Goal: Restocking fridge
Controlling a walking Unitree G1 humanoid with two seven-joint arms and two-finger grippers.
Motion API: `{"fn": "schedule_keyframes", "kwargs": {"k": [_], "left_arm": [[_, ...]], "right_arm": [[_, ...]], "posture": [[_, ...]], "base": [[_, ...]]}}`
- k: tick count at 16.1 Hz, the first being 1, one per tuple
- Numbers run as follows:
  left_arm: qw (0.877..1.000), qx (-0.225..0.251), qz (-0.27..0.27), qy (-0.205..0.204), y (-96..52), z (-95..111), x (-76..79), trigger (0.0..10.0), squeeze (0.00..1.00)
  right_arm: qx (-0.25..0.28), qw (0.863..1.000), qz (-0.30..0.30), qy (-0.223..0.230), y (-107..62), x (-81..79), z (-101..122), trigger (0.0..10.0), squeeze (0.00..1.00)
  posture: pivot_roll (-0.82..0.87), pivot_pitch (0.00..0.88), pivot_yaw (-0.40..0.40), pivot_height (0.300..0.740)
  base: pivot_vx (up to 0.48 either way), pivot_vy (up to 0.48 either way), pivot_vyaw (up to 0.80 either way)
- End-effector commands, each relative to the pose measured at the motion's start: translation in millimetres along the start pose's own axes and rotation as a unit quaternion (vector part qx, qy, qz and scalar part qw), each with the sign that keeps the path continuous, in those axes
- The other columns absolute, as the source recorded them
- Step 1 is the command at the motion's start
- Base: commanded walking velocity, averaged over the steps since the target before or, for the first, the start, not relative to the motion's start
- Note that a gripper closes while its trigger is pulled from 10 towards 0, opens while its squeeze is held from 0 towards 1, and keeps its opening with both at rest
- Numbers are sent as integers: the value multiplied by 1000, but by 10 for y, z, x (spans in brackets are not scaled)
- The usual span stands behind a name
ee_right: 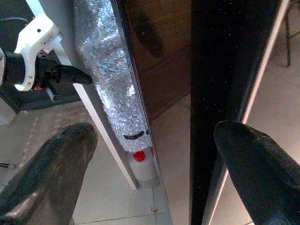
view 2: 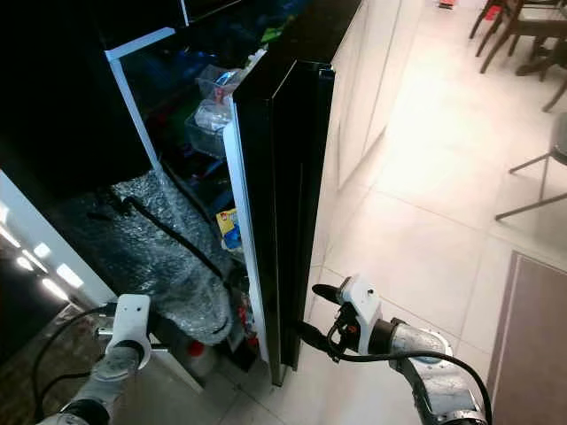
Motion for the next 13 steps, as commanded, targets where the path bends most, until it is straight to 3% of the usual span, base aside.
{"fn": "schedule_keyframes", "kwargs": {"k": [1, 2, 4, 5, 7, 10, 12, 13], "left_arm": [[998, -15, -47, -30, -18, -53, 73, 941, 0], [997, -31, -66, -35, -41, -130, 123, 10000, 0], [992, -74, -99, -24, -89, -295, 201, 10000, 0], [981, -120, -153, 12, -169, -476, 294, 10000, 0], [959, -165, -220, 74, -294, -673, 348, 10000, 0], [958, -174, -200, 112, -296, -711, 242, 10000, 0], [951, -208, -134, 183, -323, -847, 3, 10000, 0], [952, -214, -118, 186, -333, -871, -51, 10000, 0]], "right_arm": [[-1, 1000, 8, -7, 29, -32, 7, 10000, 0], [-1, 1000, 10, -6, 36, -45, 0, 10000, 0], [-6, 1000, 15, -5, 36, -65, -26, 10000, 0], [-7, 1000, 17, -4, 44, -73, -27, 10000, 0], [-7, 1000, 20, -2, 51, -89, -35, 10000, 0], [-8, 1000, 20, -1, 66, -104, -53, 10000, 0], [-7, 1000, 9, -3, 80, -76, -52, 10000, 0], [-7, 1000, 6, -5, 82, -67, -52, 10000, 0]], "posture": [[-45, 48, 51, 740], [-46, 49, 53, 740], [-40, 48, 52, 740], [-41, 51, 58, 740], [-36, 53, 60, 740], [-33, 53, 64, 740], [-30, 53, 64, 740], [-30, 52, 64, 740]], "base": [[0, 0, 0], [0, 0, 0], [0, 0, 0], [0, 0, 0], [0, 0, 0], [0, 0, 0], [0, 0, 0], [0, 0, 0]]}}
Point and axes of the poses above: a point about 5 cm out from each wrist's last joint towards the gripper, its own y axis pointing out of the wrist towards the gripper, its own z axis along the axis of the wrist's last joint, x = y × z, the point moved 4 cm from there along y, pointing out of the wrist towards the gripper, and after that the axes turned 9 degrees about -y, right-handed, at the moved point
